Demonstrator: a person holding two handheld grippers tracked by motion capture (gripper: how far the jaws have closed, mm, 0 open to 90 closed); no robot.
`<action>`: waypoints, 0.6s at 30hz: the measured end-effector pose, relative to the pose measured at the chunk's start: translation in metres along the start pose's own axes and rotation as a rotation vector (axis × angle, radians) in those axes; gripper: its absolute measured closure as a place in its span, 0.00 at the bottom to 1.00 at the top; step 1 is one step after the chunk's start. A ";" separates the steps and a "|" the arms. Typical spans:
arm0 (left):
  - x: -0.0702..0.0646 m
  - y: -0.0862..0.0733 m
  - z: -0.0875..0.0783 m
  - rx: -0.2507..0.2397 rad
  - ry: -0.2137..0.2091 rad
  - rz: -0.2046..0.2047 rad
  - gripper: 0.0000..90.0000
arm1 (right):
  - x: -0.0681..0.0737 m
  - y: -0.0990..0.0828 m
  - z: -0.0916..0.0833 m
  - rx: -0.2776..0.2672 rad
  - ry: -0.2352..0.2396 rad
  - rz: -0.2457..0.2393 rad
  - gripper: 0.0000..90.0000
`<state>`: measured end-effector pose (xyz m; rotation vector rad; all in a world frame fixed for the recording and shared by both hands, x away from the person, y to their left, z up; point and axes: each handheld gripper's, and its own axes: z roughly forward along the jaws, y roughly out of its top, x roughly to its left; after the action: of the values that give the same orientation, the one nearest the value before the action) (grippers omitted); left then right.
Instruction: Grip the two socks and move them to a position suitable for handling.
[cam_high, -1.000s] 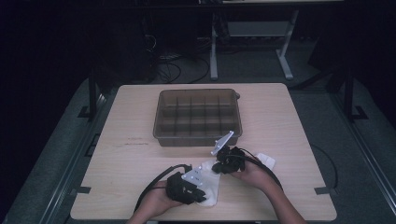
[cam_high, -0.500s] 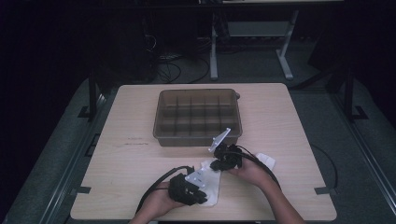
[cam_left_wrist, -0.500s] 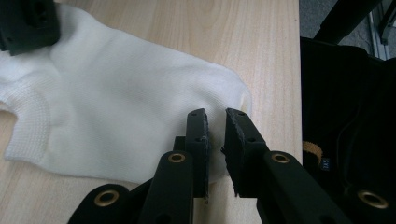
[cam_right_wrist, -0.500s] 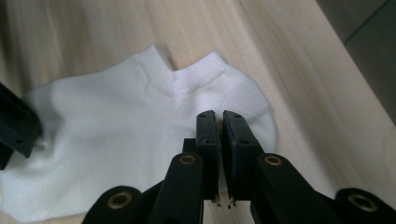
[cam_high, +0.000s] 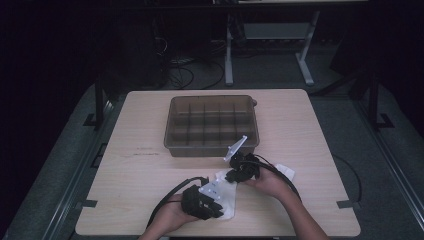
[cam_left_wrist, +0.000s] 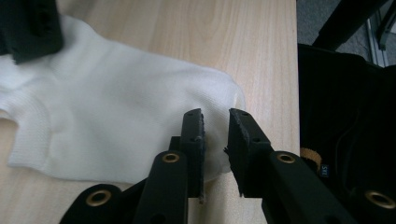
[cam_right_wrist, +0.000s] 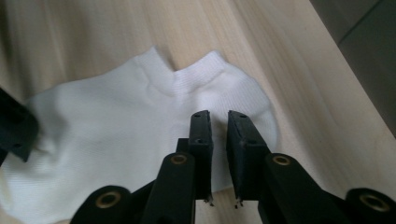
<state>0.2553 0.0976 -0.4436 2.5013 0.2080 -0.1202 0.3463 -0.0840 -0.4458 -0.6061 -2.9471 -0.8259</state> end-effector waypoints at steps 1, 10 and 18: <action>0.000 0.000 -0.001 0.001 0.008 0.002 0.82 | 0.001 0.000 -0.002 -0.008 -0.004 -0.003 0.84; 0.001 0.002 -0.009 -0.011 0.031 -0.010 0.78 | 0.005 -0.010 -0.024 -0.037 -0.016 0.002 0.81; 0.004 0.000 -0.020 -0.018 0.054 -0.023 0.75 | 0.002 -0.028 -0.048 -0.023 -0.047 0.012 0.79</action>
<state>0.2601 0.1096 -0.4284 2.4864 0.2591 -0.0606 0.3303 -0.1293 -0.4186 -0.6523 -2.9767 -0.8577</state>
